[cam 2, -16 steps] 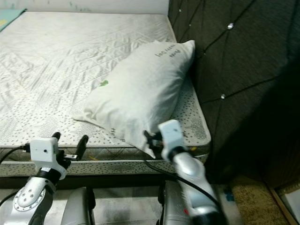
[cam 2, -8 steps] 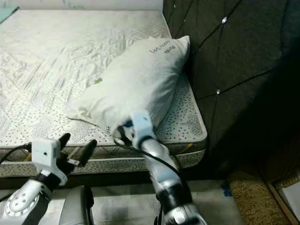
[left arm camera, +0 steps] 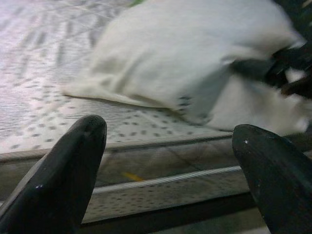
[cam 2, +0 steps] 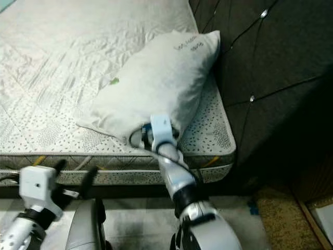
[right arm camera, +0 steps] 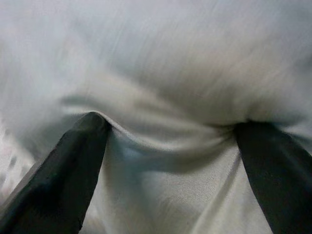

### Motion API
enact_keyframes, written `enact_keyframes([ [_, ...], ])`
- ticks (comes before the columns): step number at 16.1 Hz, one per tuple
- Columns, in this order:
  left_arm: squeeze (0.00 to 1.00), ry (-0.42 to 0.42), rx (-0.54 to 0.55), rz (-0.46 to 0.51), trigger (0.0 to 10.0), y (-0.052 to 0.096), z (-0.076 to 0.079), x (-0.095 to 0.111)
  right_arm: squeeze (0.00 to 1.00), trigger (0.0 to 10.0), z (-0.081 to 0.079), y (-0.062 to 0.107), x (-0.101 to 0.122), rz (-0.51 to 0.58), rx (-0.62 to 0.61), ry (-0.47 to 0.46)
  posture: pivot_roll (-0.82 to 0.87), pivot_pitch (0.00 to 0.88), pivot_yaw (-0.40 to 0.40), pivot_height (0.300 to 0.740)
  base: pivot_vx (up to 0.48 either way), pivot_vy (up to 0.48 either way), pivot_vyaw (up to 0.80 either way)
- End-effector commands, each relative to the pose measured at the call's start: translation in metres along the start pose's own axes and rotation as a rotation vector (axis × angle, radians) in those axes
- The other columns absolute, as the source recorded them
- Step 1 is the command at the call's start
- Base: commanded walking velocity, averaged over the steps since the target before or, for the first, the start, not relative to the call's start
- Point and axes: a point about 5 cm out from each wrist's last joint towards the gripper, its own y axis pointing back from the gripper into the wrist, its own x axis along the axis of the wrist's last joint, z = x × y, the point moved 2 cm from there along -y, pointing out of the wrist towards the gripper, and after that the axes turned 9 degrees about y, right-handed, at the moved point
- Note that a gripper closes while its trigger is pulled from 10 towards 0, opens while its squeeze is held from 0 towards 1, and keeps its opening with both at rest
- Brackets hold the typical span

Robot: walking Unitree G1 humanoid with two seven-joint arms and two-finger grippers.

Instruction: Clean up the room

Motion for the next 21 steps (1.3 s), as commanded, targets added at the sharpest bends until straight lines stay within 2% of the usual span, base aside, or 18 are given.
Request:
enact_keyframes([
  [1,0.0,-0.012,0.02,-0.011,10.0,0.003,-0.003,0.0,0.0,10.0,-0.004,-0.005,0.037,0.127,-0.038,-0.041,0.14,0.191,-0.049,0.556,0.0,0.0,0.0],
  [2,0.0,-0.012,0.019,-0.012,10.0,0.002,-0.002,-0.001,0.0,10.0,0.01,-0.005,0.034,0.132,-0.088,-0.013,0.14,0.191,-0.049,0.556,0.0,0.0,0.0],
  [4,0.0,-0.013,0.018,-0.011,10.0,0.0,-0.001,-0.001,0.0,10.0,0.021,-0.004,0.031,0.138,-0.131,0.025,0.13,0.188,-0.045,0.556,0.0,0.0,0.0],
  [5,0.0,-0.015,0.02,-0.005,10.0,-0.001,-0.001,0.0,0.0,10.0,0.031,-0.002,0.036,0.195,-0.16,0.09,0.13,0.187,-0.043,0.556,0.0,0.0,0.0],
  [7,0.0,-0.015,0.019,-0.007,10.0,-0.002,-0.001,0.0,0.0,10.0,0.03,0.001,0.037,0.22,-0.063,0.058,0.12,0.181,-0.04,0.556,0.0,0.0,0.0],
  [8,0.0,-0.015,0.02,-0.013,10.0,-0.002,-0.002,-0.001,0.0,10.0,0.031,0.001,0.03,0.207,-0.044,0.068,0.12,0.179,-0.039,0.556,0.0,0.0,0.0],
  [9,0.0,-0.016,0.02,-0.021,10.0,-0.003,-0.002,-0.004,0.0,10.0,0.039,0.007,0.005,0.146,-0.046,0.122,0.11,0.172,-0.033,0.556,0.0,0.0,0.0],
  [11,0.0,-0.018,0.016,-0.024,10.0,-0.006,-0.002,-0.006,0.0,10.0,0.04,0.007,-0.005,0.108,-0.054,0.153,0.1,0.172,-0.028,0.556,0.0,0.0,0.0],
  [13,0.0,-0.024,0.011,-0.018,10.0,-0.008,-0.001,-0.003,0.0,10.0,0.028,0.011,0.004,0.167,0.038,0.035,0.11,0.167,-0.026,0.556,0.0,0.0,0.0],
  [14,0.0,-0.023,0.019,-0.018,10.0,-0.007,-0.004,-0.003,0.0,10.0,0.013,0.017,0.005,0.186,0.162,0.035,0.11,0.161,-0.023,0.556,0.0,0.0,0.0],
  [15,0.0,-0.025,0.021,-0.022,10.0,-0.007,-0.005,-0.005,0.0,10.0,0.01,0.019,-0.006,0.153,0.183,0.102,0.1,0.159,-0.022,0.556,0.0,0.0,0.0],
  [16,0.0,-0.027,0.016,-0.026,10.0,-0.008,-0.004,-0.007,0.0,10.0,0.011,0.02,-0.015,0.12,0.175,0.098,0.1,0.158,-0.021,0.556,0.0,0.0,0.0],
  [17,0.0,-0.029,0.008,-0.025,10.0,-0.01,-0.003,-0.007,0.0,2.9,0.005,0.02,-0.021,0.099,0.203,0.146,0.1,0.159,-0.018,0.556,0.0,0.0,0.0],
  [18,0.0,-0.03,0.005,-0.023,10.0,-0.012,-0.002,-0.006,0.0,0.0,0.0,0.021,-0.022,0.097,0.236,0.182,0.1,0.159,-0.018,0.556,0.0,0.0,0.0],
  [20,0.0,-0.032,0.008,-0.017,10.0,-0.015,-0.004,-0.006,0.0,0.0,-0.012,0.02,-0.016,0.123,0.213,0.31,0.1,0.148,-0.019,0.556,0.0,0.0,0.0],
  [21,0.0,-0.035,0.008,-0.014,10.0,-0.016,-0.004,-0.005,0.0,7.1,-0.012,0.019,-0.012,0.131,0.18,0.334,0.1,0.146,-0.019,0.556,0.0,0.0,0.0],
])
